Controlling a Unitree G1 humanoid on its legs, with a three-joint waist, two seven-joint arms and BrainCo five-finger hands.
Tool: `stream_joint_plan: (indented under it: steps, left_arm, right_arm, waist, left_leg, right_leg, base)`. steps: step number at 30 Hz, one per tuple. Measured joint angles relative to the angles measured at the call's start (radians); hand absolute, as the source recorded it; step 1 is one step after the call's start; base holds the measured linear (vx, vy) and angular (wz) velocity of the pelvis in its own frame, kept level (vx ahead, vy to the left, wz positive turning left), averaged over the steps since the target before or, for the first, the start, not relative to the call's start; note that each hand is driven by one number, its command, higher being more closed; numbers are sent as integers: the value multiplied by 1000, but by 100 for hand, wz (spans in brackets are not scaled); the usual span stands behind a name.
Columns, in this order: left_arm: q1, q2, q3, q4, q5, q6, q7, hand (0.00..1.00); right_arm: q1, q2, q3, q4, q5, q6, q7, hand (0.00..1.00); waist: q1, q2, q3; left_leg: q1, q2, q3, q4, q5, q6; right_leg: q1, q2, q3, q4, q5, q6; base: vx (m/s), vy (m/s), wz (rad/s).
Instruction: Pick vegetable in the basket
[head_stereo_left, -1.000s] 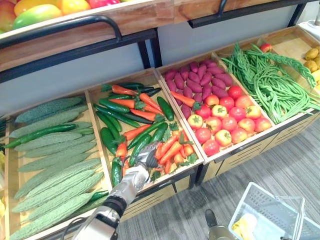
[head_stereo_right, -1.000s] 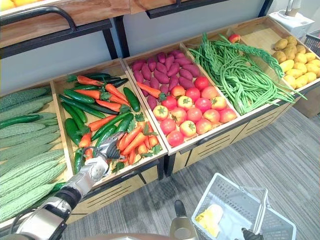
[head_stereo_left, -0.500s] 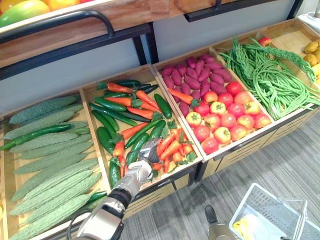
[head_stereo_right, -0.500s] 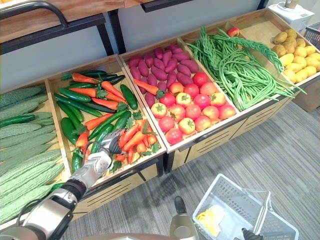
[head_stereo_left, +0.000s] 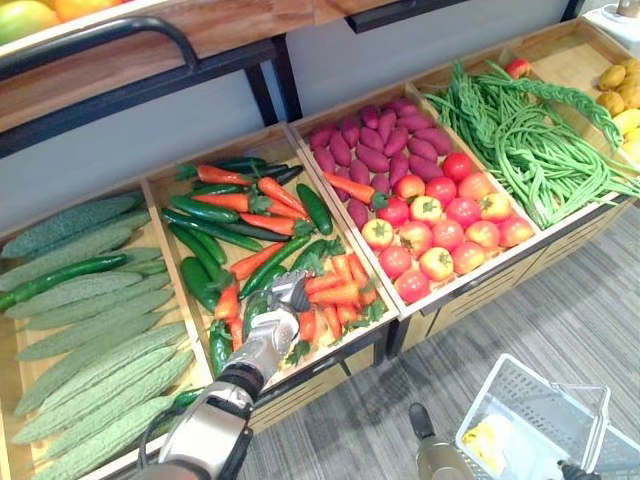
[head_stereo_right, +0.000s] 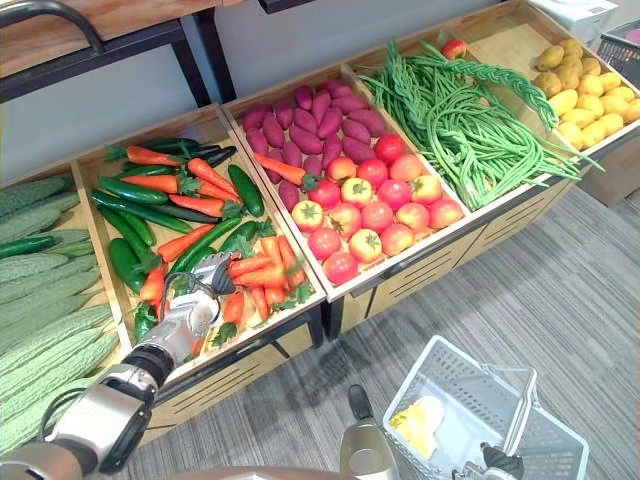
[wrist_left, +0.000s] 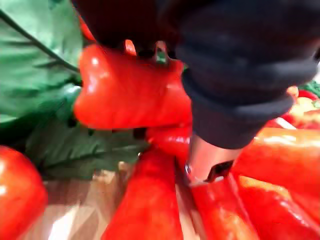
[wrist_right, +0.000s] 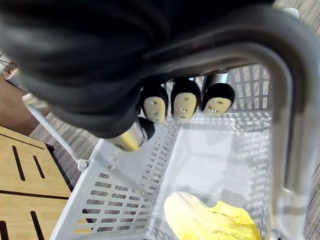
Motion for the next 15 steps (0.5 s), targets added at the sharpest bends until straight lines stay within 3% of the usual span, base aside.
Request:
stream_joint_plan:
  steps: [15]
  left_arm:
    - [-1, -15, -33, -1, 0, 4, -32, 100]
  right_arm:
    - [-8, -17, -2, 39, 0, 2, 0, 100]
  waist:
    - [-6, 0, 30]
  left_leg:
    - [-8, -5, -44, 2, 1, 2]
  right_leg:
    - [15, -19, -38, 3, 1, 1]
  base:
    - [-20, -34, 7]
